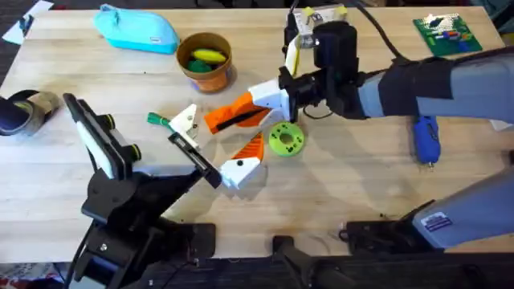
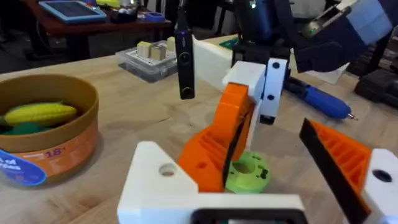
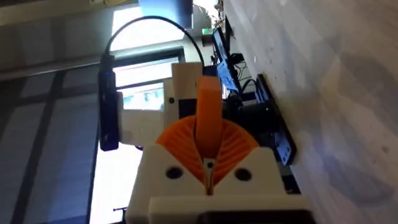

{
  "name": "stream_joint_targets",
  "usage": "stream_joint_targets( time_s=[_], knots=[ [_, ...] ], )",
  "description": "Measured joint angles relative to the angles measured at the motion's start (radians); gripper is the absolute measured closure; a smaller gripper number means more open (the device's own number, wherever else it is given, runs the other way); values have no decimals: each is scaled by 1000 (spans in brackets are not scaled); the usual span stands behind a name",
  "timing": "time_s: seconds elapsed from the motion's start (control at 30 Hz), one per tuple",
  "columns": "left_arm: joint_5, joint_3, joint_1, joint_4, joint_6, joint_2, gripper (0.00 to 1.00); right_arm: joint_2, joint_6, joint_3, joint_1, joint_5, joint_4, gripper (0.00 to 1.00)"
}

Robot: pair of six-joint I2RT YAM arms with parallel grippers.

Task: Pick up the gripper from the table and insert it into the empty holder that is missing its gripper. Then pick up a screw, insert it into the mounting hole, and use the screwdriver to tighten it. Finally, clean up the table by picking up the vegetable and placing it into the bucket.

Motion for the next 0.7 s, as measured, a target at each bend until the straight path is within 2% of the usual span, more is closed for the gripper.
stream_joint_targets(
  time_s=[0.2, 0.37, 0.7],
  knots=[
    [45, 0, 0, 1, 0, 0, 10, 0, -46, -2, 2, -61, -60, 985],
    [69, 0, 0, 2, 0, 0, 10, 0, -63, -2, -5, -112, -42, 985],
    [83, 0, 0, 2, 1, 0, 10, 0, -86, -3, -47, -134, 35, 985]
  ],
)
